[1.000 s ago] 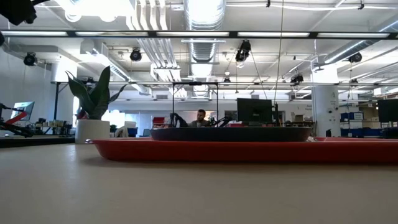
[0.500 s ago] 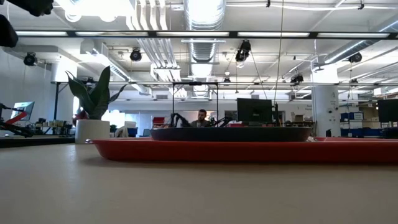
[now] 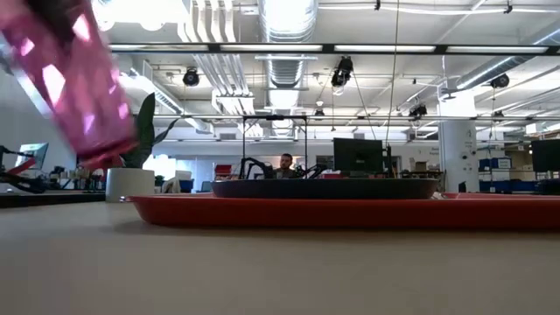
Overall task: Pick and place plate/cup/fork/spoon on tray
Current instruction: Put the purple cup on the top left of the red tray
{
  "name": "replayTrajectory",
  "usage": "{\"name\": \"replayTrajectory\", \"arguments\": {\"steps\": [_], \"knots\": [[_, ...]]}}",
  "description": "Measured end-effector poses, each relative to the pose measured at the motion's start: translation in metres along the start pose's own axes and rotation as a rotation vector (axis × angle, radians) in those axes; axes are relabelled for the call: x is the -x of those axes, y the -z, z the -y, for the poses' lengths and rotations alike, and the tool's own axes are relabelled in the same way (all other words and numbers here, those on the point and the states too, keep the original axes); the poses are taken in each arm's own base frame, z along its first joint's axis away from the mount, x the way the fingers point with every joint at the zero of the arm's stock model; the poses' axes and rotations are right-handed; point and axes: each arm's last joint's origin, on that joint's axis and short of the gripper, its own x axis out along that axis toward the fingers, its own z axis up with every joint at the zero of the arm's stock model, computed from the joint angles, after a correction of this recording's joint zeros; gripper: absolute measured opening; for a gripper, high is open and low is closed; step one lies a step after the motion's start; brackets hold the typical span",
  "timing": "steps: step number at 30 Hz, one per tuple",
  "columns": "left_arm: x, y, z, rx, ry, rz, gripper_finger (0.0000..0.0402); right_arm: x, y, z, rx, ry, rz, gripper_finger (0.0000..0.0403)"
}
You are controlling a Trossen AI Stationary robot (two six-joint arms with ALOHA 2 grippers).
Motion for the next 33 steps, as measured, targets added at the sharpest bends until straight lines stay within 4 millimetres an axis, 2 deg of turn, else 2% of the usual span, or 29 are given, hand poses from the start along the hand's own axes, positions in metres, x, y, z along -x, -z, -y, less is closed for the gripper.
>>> {"name": "replayTrajectory", "arguments": {"steps": [3,8,13,17,24,33], "knots": [[0.016,-0.02,-0.012,-0.017,0.019,0.083,0.0,0.0,0.0,0.0,0.0,0.0,0.0,0.0008],[0.036,-0.059,-0.036,-0.093,-0.048,0.209,0.0,0.0,0.0,0.0,0.0,0.0,0.0,0.0009],[0.044,-0.098,-0.073,-0.093,-0.128,0.243,0.0,0.0,0.0,0.0,0.001,0.001,0.0,0.0009],[0.046,-0.123,-0.102,-0.099,-0.051,0.245,0.0,-0.001,0.002,0.0,0.005,0.003,-0.005,0.0009],[0.033,-0.155,-0.125,-0.102,0.057,0.249,0.0,-0.007,0.011,-0.002,0.03,0.014,-0.031,0.0009],[-0.021,-0.179,-0.123,-0.209,0.056,-0.061,0.0,-0.012,0.018,-0.004,0.024,0.024,-0.053,0.0008]]}}
